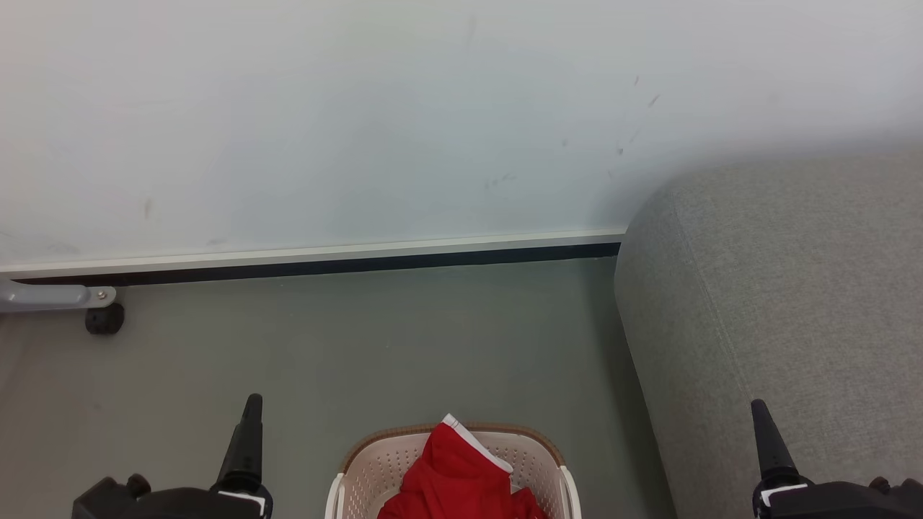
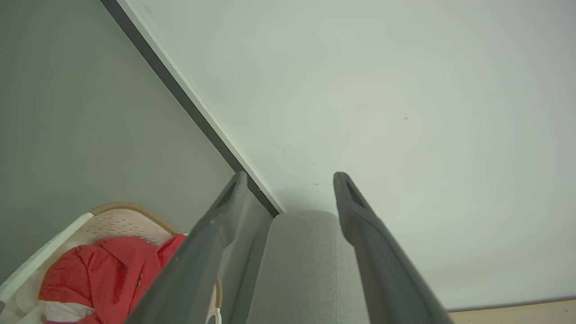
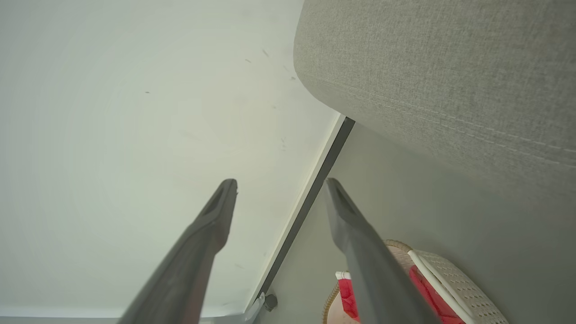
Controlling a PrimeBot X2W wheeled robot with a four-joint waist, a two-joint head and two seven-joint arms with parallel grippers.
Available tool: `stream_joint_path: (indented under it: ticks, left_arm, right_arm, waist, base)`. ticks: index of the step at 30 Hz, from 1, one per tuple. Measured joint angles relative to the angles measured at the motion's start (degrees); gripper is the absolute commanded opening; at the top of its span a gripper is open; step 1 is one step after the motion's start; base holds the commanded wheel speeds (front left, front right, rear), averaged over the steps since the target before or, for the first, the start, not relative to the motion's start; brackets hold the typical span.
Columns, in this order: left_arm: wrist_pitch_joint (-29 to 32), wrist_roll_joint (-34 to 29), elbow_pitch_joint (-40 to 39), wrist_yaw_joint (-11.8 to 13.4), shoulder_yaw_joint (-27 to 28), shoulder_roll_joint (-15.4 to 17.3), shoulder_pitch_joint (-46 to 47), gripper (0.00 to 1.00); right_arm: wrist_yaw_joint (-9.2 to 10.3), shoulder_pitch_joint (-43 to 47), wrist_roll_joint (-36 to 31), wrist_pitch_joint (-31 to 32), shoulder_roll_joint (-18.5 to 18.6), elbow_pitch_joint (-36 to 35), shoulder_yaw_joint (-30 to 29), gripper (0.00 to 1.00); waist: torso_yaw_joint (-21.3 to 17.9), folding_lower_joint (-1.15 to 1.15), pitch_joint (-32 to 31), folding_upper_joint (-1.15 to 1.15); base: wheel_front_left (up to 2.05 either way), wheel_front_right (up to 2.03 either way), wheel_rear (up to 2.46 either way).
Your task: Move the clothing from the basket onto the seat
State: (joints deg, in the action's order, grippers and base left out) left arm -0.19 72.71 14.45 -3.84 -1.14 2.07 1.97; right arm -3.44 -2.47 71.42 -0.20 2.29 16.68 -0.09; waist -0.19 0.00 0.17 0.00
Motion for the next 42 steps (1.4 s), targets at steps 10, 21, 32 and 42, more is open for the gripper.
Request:
stream_joint_path:
  ticks: [10, 21, 32, 42]
  left_arm:
    - [-3.7, -20.9, -1.3, 3.4, -5.0, 3.1, 0.2, 1.0]
    - [-5.8, -31.3, -1.6, 4.9, -6.8, 4.2, 0.1, 1.0]
    - [-8.1, -39.5, -1.6, 6.5, -7.4, 4.3, -0.7, 1.0]
    - [-9.6, -46.2, -1.6, 7.9, -8.0, 4.3, -1.8, 1.0]
  right_arm:
    - [2.42, -0.2, -15.6, -3.6, 1.7, -0.9, 5.5, 1.0]
    - [3.53, -0.3, -24.1, -5.9, 2.5, -0.7, 7.9, 1.0]
    - [4.53, -0.2, -31.9, -8.0, 3.0, -0.3, 10.1, 1.0]
    - [5.04, -0.2, -38.3, -9.8, 3.5, 0.0, 11.9, 1.0]
  waist:
    - [-0.2, 0.0, 0.2, 0.0]
    - [-0.4, 0.0, -0.1, 0.0]
    - [-0.4, 0.0, -0.7, 0.0]
    - [-0.5, 0.0, -1.0, 0.0]
  base:
    - [0.0, 0.0, 0.0]
    - [0.0, 0.0, 0.0]
    - [0.0, 0.0, 0.0]
    - [0.0, 0.0, 0.0]
